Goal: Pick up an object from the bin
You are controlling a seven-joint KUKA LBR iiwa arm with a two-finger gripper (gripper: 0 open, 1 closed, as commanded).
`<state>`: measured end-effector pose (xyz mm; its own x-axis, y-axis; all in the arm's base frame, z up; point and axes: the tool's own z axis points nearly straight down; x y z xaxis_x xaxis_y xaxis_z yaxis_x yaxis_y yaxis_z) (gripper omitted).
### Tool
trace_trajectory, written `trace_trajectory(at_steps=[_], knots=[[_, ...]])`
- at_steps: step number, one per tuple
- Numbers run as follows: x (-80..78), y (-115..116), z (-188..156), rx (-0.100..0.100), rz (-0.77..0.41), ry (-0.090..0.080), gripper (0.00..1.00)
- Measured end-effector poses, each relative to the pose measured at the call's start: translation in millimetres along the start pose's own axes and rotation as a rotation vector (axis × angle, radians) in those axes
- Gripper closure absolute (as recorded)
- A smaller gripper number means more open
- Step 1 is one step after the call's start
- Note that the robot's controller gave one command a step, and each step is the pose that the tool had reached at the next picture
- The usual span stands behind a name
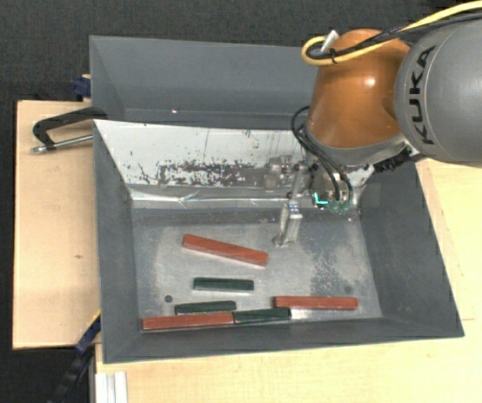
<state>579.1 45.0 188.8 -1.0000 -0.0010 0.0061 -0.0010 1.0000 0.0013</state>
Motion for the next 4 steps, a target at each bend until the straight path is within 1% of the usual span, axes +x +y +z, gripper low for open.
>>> trace_trajectory(at_steps=[1, 2, 3, 4], knots=[[-1.7, 0, -4, 0.0, 0.001, -0.008, 0.0], [1.8, 3, 47, -0.001, 0.019, -0.014, 0.0], [0.8, 14, 86, 0.001, -0.071, -0.006, 0.0], [50.0, 47, 108, 0.0, 0.084, -0.005, 1.0]])
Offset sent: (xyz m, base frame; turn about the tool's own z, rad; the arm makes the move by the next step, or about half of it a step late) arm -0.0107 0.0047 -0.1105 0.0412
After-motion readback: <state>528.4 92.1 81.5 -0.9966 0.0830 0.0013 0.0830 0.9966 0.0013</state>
